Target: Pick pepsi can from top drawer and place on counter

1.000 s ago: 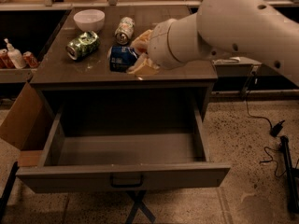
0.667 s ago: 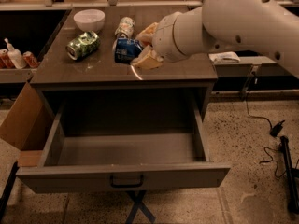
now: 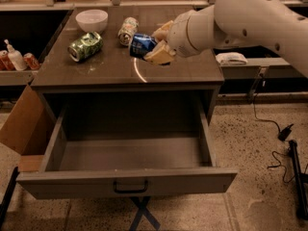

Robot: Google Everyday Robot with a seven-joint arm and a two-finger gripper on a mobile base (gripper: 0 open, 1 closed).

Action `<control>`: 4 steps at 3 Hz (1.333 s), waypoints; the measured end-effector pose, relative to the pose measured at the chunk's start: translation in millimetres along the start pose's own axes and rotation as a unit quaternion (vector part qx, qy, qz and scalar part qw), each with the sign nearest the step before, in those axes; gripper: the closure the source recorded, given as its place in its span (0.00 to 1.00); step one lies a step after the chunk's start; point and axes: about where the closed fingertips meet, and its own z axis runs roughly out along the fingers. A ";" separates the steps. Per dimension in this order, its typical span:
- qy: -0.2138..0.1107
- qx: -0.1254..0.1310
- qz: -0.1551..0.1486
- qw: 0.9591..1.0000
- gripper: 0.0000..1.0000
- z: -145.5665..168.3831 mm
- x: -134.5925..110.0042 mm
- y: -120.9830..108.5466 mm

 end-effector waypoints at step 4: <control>0.020 0.008 0.068 0.997 0.81 39.0 55.1 -47.3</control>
Offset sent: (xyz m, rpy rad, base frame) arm 0.0600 -0.0337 -0.0307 0.0633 0.0688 -0.1124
